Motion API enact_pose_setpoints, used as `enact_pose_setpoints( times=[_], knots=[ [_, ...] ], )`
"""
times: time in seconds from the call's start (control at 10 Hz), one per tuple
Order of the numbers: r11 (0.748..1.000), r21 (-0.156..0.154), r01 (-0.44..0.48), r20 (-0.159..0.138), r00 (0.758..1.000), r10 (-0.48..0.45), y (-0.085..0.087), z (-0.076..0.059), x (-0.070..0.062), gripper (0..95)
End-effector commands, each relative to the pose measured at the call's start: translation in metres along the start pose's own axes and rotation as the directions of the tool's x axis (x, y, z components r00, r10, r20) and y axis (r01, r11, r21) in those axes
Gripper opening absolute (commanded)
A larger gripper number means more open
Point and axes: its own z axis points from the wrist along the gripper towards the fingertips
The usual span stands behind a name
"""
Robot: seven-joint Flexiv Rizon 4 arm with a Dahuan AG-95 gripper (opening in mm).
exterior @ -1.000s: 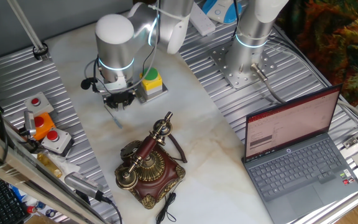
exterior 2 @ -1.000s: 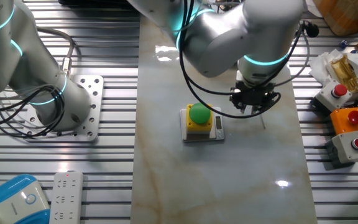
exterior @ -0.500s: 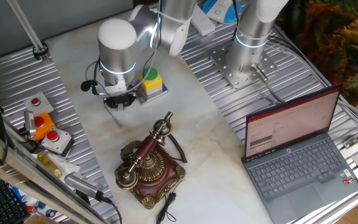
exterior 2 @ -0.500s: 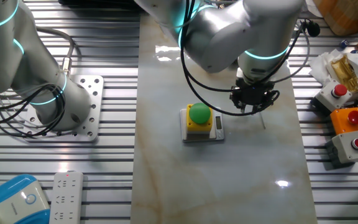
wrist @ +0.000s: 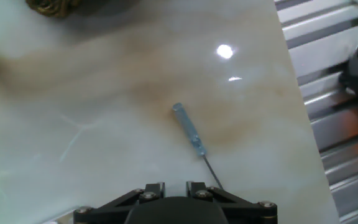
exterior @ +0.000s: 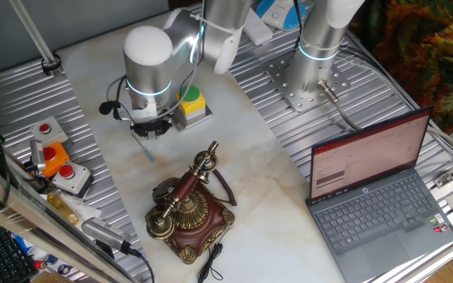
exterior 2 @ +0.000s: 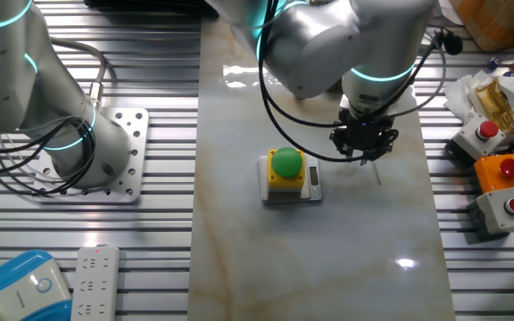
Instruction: Dial a number on an old rotary phone
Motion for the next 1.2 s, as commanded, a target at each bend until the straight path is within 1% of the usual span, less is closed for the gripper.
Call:
enact_pose_setpoints(
  times=[0.1,0.2,0.4,0.5,0.6,0.7,0.8,1.0,1.1,1.2],
  knots=[
    [0.996,-0.027,-0.085,-0.019,0.996,0.085,-0.0007,-0.0002,-0.0011,0.0],
    [0.993,-0.032,-0.111,-0.022,0.994,0.110,-0.0007,-0.0002,-0.0011,0.0],
    [0.991,-0.041,-0.131,-0.032,0.991,0.130,-0.0007,-0.0002,-0.0011,0.0],
    [0.984,-0.034,-0.178,-0.066,0.982,0.175,-0.0007,-0.0002,-0.0011,0.0],
    [0.979,-0.025,-0.203,-0.078,0.977,0.200,-0.0007,-0.0002,-0.0011,0.0],
    [0.982,-0.018,-0.189,-0.101,0.977,0.187,-0.0007,-0.0002,-0.0011,0.0],
    [0.981,-0.025,-0.192,-0.116,0.975,0.188,-0.0007,-0.0002,-0.0011,0.0],
    [0.974,-0.009,-0.227,-0.116,0.968,0.224,-0.0007,-0.0002,-0.0011,0.0],
    [0.978,-0.012,-0.209,-0.119,0.971,0.206,-0.0007,-0.0002,-0.0011,0.0],
    [0.979,-0.016,-0.203,-0.113,0.973,0.200,-0.0007,-0.0002,-0.0011,0.0]
  ],
)
